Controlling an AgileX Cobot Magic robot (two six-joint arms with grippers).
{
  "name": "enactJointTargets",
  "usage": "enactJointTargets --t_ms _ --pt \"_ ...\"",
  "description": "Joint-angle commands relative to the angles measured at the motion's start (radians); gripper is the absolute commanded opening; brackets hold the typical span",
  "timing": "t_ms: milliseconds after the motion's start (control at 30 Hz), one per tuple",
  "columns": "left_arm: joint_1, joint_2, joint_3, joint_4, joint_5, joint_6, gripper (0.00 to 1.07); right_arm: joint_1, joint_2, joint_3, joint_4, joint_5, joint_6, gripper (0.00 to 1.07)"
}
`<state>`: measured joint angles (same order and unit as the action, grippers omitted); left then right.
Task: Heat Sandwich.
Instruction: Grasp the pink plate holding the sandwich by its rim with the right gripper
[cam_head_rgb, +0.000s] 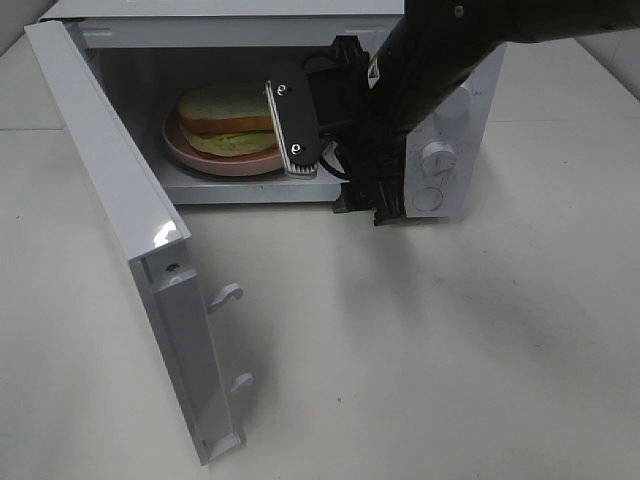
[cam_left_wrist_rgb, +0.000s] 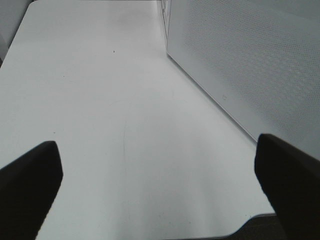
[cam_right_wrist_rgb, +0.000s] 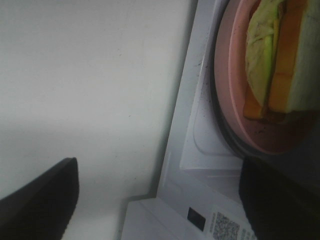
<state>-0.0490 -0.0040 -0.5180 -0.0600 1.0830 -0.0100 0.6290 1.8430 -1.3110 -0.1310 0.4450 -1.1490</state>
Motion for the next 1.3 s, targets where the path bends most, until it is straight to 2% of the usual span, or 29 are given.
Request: enactJointTargets --t_ms 33,600,867,1300 --pt "0.004 -0.017 0.001 -0.009 -0.013 0.001 1.0 0.002 0.046 -0.044 0.004 -0.015 -0.005 0.82" --pt "0.004 -0.017 0.001 -0.009 -0.013 0.0 1.0 -0.001 0.279 -0.279 0.002 -0.037 0.019 0.8" --pt "0.004 -0.017 0.001 -0.008 -0.013 0.0 1.0 -0.001 0.409 -0.442 -0.003 -0.022 0.07 0.77" --pt "0.004 -0.017 0.001 0.002 -0.013 0.0 1.0 -0.001 0.475 -0.53 -0.037 0.019 0.11 0.76"
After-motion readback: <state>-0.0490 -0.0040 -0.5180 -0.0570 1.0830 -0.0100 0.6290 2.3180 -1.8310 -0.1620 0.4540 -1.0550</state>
